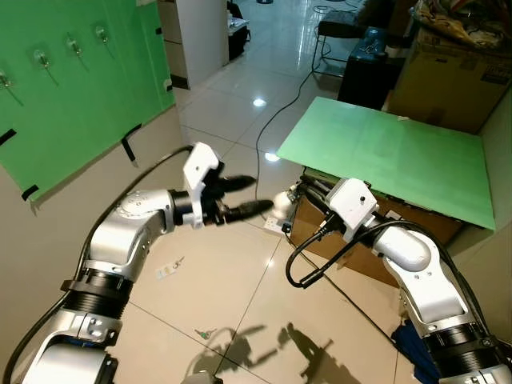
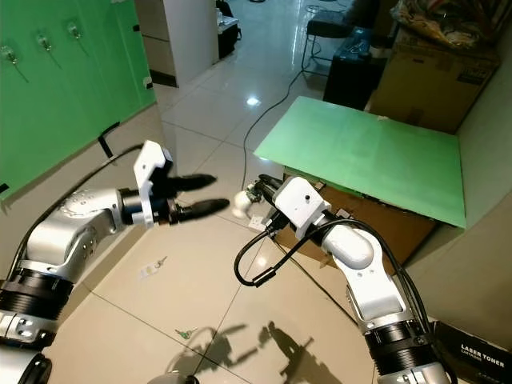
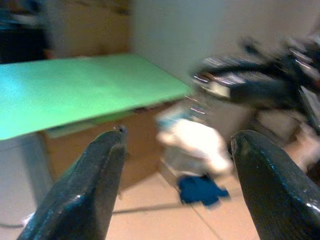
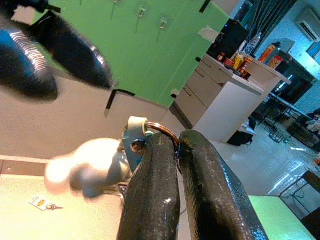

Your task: Hang keys on a hook

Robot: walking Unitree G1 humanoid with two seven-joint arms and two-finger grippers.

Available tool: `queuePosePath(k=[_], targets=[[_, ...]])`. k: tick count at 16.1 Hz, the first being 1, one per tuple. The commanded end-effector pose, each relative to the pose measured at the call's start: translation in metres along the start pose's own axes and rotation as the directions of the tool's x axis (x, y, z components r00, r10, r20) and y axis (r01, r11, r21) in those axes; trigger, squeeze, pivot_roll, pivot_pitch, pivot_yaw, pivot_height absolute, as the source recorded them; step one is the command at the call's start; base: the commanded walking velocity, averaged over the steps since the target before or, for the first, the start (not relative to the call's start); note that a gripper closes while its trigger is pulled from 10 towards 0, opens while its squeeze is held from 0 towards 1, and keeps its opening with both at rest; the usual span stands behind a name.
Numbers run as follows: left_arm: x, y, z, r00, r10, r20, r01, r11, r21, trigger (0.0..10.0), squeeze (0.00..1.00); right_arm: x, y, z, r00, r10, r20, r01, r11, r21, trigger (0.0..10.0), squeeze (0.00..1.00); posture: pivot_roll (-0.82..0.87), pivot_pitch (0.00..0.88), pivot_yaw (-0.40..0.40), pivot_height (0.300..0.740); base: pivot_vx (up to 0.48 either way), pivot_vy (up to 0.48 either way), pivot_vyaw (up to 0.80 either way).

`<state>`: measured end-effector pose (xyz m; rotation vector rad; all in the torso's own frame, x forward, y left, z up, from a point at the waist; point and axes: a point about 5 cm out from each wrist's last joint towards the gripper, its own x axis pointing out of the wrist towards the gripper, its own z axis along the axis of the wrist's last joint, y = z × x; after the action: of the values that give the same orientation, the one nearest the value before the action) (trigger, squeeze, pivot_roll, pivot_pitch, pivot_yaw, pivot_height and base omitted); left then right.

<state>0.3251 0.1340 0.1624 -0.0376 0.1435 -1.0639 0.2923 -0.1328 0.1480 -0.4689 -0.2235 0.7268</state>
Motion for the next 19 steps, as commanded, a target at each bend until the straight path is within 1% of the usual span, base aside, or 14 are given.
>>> queuePosePath(k=[1,3,4,6,8,9,10,11,12,13,14,16,18,19], targets=[[-0.001,0.019,0.001,0.977,0.209,0.053,-0.205,0.976,-0.068,10.0,1.00,0.000,-0.010,0.007,0.998,-0.050,0.035,0.048,0.997,0.052,0.0,0.00,-0.06,0.000,0.036,0.740,0.000,0.000,0.00],[-0.005,0.032,-0.009,0.910,0.411,0.057,-0.401,0.905,-0.142,10.0,1.00,0.000,-0.011,0.005,0.991,-0.131,0.031,0.121,0.965,0.234,0.0,0.00,-0.06,0.000,0.036,0.740,0.000,0.000,0.00],[-0.007,0.033,-0.017,0.883,0.467,0.053,-0.449,0.872,-0.196,10.0,0.00,0.000,-0.007,0.004,0.988,-0.148,0.030,0.132,0.941,0.312,0.0,0.00,-0.06,0.000,0.033,0.740,0.000,0.000,0.00],[-0.003,0.024,-0.029,0.845,0.530,0.073,-0.499,0.830,-0.250,10.0,0.00,0.003,-0.002,0.008,0.979,-0.195,0.065,0.137,0.855,0.501,0.0,0.00,-0.06,0.000,0.033,0.740,0.000,0.000,0.00],[0.006,0.011,-0.039,0.841,0.537,0.072,-0.506,0.826,-0.248,10.0,0.00,0.004,-0.002,0.016,0.969,-0.215,0.123,0.080,0.742,0.666,0.0,0.00,-0.06,0.000,0.033,0.740,0.000,0.000,0.00],[0.009,0.008,-0.042,0.839,0.540,0.070,-0.509,0.824,-0.250,10.0,0.00,0.004,-0.003,0.018,0.967,-0.215,0.135,0.063,0.718,0.693,0.0,0.00,-0.06,0.000,0.033,0.740,0.000,0.000,0.00],[0.011,0.004,-0.047,0.840,0.540,0.059,-0.516,0.827,-0.222,10.0,0.00,0.003,-0.006,0.019,0.965,-0.220,0.144,0.042,0.669,0.742,0.0,0.00,-0.06,0.000,0.033,0.740,0.000,0.000,0.00],[0.012,-0.001,-0.059,0.828,0.560,0.033,-0.551,0.823,-0.140,10.0,0.00,0.000,-0.016,0.017,0.958,-0.253,0.136,0.033,0.569,0.822,0.0,0.00,-0.05,0.000,0.036,0.740,0.000,0.000,0.00],[0.008,-0.002,-0.066,0.808,0.589,0.038,-0.580,0.804,-0.127,10.0,0.00,-0.002,-0.020,0.010,0.953,-0.284,0.102,0.068,0.530,0.845,0.0,0.00,-0.05,0.000,0.036,0.740,0.000,0.000,0.00],[-0.008,0.003,-0.070,0.718,0.691,0.077,-0.687,0.722,-0.078,10.0,0.00,-0.008,-0.020,-0.008,0.945,-0.327,-0.005,0.184,0.518,0.835,0.0,0.00,-0.05,0.000,0.037,0.740,0.000,0.000,0.00],[-0.014,0.005,-0.070,0.677,0.730,0.096,-0.728,0.683,-0.056,10.0,0.00,-0.010,-0.018,-0.014,0.939,-0.341,-0.046,0.230,0.521,0.822,0.0,0.00,-0.05,0.000,0.037,0.740,0.000,0.000,0.00],[-0.051,0.021,-0.082,0.438,0.898,0.034,-0.895,0.439,-0.075,10.0,0.00,-0.022,0.002,-0.043,0.909,-0.326,-0.258,0.416,0.736,0.535,0.0,0.00,-0.04,0.000,0.029,0.740,0.000,0.000,0.00],[-0.069,0.023,-0.090,0.339,0.941,-0.001,-0.939,0.338,-0.063,10.0,0.00,-0.029,0.014,-0.055,0.879,-0.333,-0.341,0.461,0.779,0.425,0.0,0.00,-0.04,0.000,0.021,0.740,0.000,0.000,0.00],[-0.066,0.018,-0.095,0.352,0.936,0.002,-0.933,0.351,-0.078,10.0,0.00,-0.033,0.022,-0.060,0.859,-0.350,-0.372,0.495,0.752,0.435,0.0,0.00,-0.03,0.000,0.011,0.740,0.000,0.000,0.72]])
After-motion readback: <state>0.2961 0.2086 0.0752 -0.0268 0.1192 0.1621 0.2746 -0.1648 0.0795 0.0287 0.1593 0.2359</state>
